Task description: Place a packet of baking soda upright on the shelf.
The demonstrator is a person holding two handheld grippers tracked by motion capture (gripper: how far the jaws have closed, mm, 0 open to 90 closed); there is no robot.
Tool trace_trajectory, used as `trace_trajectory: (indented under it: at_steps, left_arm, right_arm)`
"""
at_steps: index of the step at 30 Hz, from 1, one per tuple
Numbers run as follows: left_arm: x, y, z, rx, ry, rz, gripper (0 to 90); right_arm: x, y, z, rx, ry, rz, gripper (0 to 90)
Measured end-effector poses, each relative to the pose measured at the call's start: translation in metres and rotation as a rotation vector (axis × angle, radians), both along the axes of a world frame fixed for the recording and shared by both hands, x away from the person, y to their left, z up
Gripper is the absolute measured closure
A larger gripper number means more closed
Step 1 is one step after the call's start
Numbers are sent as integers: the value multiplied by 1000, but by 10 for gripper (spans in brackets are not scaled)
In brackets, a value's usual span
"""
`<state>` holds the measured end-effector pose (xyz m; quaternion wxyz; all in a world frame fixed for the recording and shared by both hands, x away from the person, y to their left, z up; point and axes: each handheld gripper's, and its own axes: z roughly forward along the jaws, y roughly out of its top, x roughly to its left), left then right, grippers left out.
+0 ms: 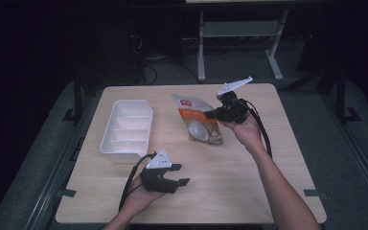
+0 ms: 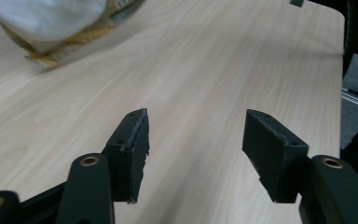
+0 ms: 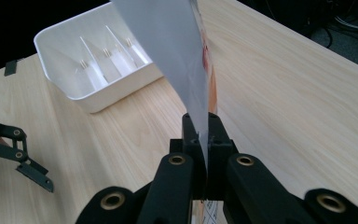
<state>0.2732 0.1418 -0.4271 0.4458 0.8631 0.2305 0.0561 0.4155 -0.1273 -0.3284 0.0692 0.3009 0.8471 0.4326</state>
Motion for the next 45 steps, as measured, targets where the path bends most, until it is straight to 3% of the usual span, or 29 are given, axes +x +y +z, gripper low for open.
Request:
trace_trajectory:
  at_steps: [4,11,17,24,36,45]
  left_arm:
    - [-2,2,-4,2,0,-12,398]
    - [-3,8,-7,4,-2,-11,372]
    - [-2,16,-5,-19,-11,-5,310]
    - [-1,17,-7,-9,-12,-7,297]
    - [1,20,-12,20,-2,-12,266]
    - [1,22,-14,40,-15,-11,260]
  right_arm:
    - [0,5,8,-11,-16,12,899]
    - [5,13,19,12,-28,32,899]
    - [9,23,26,38,-31,45,899]
    - [15,35,36,61,-36,62,899]
    - [26,78,55,102,-61,119,899]
    - [37,109,60,118,-71,151,899]
